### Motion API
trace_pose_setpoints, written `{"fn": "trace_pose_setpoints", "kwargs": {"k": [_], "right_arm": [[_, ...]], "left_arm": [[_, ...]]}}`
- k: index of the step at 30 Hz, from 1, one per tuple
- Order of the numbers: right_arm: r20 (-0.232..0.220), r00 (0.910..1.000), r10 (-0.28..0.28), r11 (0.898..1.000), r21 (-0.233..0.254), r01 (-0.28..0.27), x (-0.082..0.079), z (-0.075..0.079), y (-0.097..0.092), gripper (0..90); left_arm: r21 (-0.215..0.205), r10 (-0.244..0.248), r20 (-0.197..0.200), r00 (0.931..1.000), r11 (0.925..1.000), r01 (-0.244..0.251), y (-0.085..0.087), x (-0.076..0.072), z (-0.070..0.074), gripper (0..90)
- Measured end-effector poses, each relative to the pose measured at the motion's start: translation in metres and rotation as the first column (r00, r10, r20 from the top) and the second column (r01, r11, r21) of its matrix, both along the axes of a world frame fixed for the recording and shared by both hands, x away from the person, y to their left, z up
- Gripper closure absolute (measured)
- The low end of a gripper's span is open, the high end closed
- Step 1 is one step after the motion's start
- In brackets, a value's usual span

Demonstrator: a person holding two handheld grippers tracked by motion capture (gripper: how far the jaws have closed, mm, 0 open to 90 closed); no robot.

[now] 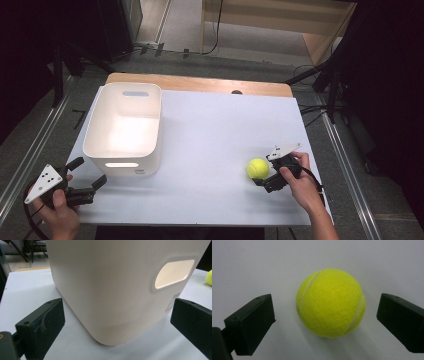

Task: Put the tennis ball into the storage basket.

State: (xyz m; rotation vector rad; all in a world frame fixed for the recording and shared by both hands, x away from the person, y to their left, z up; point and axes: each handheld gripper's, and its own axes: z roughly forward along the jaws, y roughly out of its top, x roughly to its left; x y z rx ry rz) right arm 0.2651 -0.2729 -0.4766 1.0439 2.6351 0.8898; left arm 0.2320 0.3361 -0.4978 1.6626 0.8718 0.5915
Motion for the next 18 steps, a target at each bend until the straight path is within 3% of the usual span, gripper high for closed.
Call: {"fn": "trace_pose_setpoints", "kwargs": {"k": [7, 11, 18], "right_arm": [[-0.028, 0.9996, 0.008, 1.0, -0.01, -0.009, 0.0041, -0.0059, 0.0045, 0.5], [-0.015, 0.9999, -0.007, 1.0, -0.024, 0.007, 0.0061, -0.0079, 0.0061, 13.2], [-0.031, 0.9994, -0.013, 1.0, -0.027, 0.013, 0.0091, -0.0104, 0.0085, 13.2]], "left_arm": [[-0.002, -0.002, 0.0, 1.0, 1.0, 0.002, 0.0002, 0.0, 0.0, 0.0], [-0.001, -0.002, -0.001, 1.0, 1.0, 0.002, 0.0003, -0.0001, 0.0001, 0.0], [-0.001, -0.002, 0.0, 1.0, 1.0, 0.002, 0.0004, 0.0, 0.0001, 0.0]]}}
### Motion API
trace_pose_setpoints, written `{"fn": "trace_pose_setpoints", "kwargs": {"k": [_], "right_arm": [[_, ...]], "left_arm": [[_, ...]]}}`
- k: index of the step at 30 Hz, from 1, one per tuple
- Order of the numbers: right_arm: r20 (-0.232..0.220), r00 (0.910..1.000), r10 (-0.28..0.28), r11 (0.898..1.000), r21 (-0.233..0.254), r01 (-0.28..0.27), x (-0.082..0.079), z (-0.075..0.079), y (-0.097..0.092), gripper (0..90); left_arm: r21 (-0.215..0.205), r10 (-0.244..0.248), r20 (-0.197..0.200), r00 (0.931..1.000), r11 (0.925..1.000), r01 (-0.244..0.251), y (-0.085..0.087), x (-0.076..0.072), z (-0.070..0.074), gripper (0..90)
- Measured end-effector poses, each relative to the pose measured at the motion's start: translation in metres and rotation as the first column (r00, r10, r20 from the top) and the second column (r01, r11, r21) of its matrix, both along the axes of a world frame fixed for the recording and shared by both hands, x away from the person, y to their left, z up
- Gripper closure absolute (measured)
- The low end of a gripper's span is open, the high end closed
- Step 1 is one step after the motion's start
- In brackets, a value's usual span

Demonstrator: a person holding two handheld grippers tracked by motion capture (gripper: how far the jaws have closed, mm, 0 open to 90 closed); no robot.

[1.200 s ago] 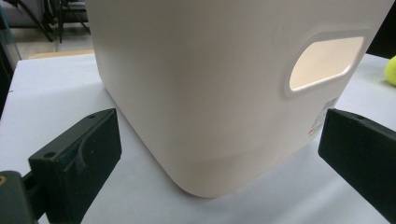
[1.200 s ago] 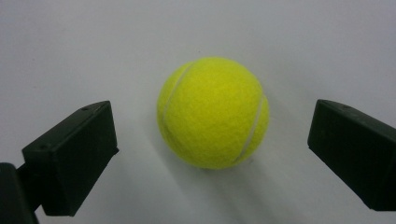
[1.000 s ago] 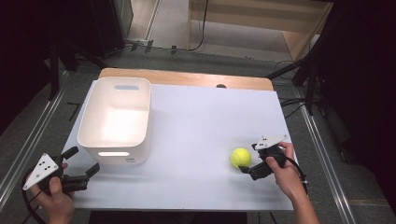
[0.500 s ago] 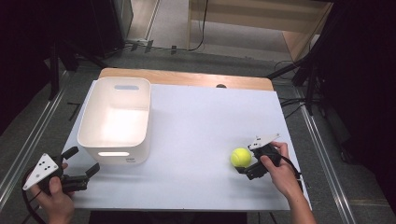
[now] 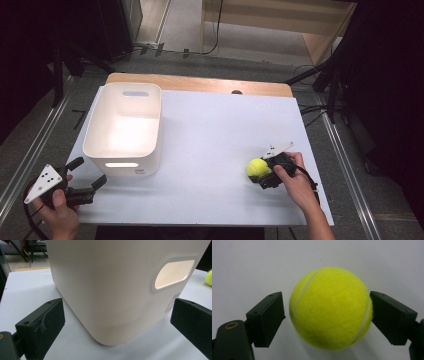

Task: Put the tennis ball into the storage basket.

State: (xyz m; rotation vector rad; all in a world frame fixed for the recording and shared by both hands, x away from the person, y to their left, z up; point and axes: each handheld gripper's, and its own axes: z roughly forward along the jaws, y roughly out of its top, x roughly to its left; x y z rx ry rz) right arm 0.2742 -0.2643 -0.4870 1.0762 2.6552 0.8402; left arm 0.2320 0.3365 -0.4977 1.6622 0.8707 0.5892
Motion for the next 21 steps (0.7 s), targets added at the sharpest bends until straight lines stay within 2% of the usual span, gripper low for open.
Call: {"fn": "trace_pose_setpoints", "kwargs": {"k": [9, 11, 12, 21], "right_arm": [[-0.008, 1.0, -0.001, 1.0, -0.013, 0.001, 0.0025, -0.0042, 0.0023, 13.2], [-0.011, 0.9999, -0.003, 1.0, -0.013, 0.003, 0.0029, -0.0052, 0.0026, 15.5], [-0.008, 0.9999, -0.014, 1.0, -0.021, 0.014, 0.0027, -0.0063, 0.0033, 21.4], [0.017, 0.9998, -0.007, 1.0, -0.027, 0.008, 0.0015, -0.0041, 0.0047, 22.4]], "left_arm": [[0.0, 0.001, 0.0, 1.0, 1.0, -0.001, -0.0001, 0.0001, -0.0001, 0.0], [-0.001, 0.001, 0.0, 1.0, 1.0, -0.001, -0.0001, 0.0001, -0.0001, 0.0], [-0.001, 0.001, 0.0, 1.0, 1.0, -0.001, -0.0001, 0.0001, -0.0001, 0.0], [0.0, 0.0, 0.001, 1.0, 1.0, 0.0, -0.0002, 0.0001, -0.0001, 0.0]]}}
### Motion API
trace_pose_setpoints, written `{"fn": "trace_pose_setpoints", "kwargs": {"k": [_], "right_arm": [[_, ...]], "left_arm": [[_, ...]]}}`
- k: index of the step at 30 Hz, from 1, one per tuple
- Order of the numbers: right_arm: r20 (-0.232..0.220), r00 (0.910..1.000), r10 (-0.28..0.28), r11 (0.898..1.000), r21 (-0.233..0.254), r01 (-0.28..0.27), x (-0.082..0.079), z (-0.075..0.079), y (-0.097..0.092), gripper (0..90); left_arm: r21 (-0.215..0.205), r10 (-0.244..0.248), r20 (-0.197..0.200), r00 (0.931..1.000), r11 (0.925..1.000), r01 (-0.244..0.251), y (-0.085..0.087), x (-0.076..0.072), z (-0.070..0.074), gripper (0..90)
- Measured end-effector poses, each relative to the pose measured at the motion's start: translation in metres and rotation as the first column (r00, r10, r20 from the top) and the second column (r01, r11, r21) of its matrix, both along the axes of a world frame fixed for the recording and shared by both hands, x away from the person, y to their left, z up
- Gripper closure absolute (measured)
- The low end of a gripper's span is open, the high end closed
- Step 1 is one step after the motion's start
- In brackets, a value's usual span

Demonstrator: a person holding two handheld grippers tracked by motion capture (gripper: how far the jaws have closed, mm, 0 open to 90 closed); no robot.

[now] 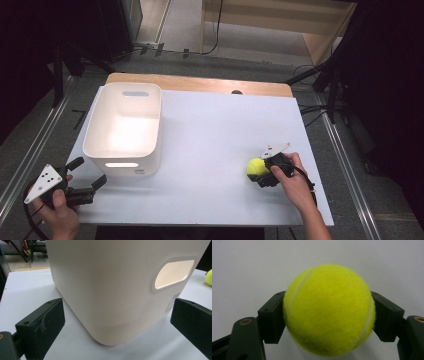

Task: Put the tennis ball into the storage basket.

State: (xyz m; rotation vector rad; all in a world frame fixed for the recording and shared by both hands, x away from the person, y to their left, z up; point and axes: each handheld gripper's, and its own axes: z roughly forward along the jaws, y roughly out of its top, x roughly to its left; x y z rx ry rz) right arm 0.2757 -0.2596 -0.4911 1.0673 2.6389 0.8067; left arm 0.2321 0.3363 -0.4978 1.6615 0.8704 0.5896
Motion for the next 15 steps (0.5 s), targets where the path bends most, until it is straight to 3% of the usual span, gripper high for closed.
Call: {"fn": "trace_pose_setpoints", "kwargs": {"k": [15], "right_arm": [[0.019, 0.9994, 0.029, 0.999, 0.025, -0.03, 0.002, 0.021, 0.006, 22.5]], "left_arm": [[-0.002, -0.003, -0.001, 1.0, 1.0, 0.003, 0.0, 0.0, 0.0, 0.0]]}}
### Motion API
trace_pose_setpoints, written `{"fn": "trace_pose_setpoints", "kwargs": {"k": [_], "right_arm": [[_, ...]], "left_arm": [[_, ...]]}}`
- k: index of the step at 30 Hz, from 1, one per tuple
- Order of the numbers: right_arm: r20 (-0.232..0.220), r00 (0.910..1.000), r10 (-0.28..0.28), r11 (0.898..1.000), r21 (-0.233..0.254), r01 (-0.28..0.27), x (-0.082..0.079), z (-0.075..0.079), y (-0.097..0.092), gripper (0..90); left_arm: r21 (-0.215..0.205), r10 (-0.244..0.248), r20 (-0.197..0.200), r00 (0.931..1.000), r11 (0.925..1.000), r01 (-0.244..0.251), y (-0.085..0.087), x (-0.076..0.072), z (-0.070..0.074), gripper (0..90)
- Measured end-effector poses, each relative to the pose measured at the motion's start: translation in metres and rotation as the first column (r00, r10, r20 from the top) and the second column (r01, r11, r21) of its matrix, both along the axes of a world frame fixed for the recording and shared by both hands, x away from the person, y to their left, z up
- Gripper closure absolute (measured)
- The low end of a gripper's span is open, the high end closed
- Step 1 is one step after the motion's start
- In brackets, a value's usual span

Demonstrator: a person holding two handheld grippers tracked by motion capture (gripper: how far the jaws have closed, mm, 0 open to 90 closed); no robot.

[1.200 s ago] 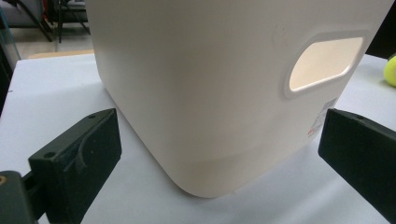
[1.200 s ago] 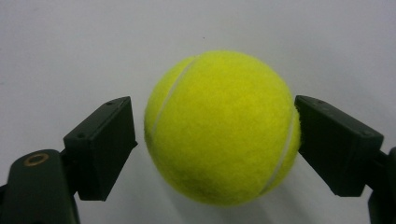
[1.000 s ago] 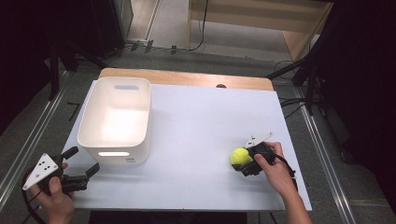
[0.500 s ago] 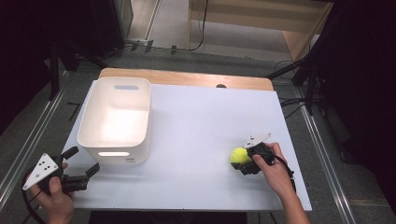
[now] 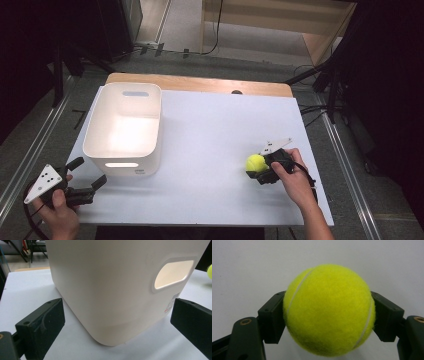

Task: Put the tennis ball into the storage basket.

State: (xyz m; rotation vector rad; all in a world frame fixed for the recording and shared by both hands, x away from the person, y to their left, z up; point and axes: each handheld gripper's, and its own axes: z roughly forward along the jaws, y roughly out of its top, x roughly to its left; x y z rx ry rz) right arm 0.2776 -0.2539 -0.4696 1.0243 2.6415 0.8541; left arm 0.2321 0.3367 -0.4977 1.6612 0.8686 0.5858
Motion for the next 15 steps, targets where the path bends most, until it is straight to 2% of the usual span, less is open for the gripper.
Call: {"fn": "trace_pose_setpoints", "kwargs": {"k": [15], "right_arm": [[0.016, 0.9996, 0.025, 1.0, 0.009, -0.026, 0.008, 0.018, 0.014, 22.5]], "left_arm": [[-0.007, 0.001, -0.003, 1.0, 1.0, -0.001, 0.0, 0.0, 0.0, 0.0]]}}
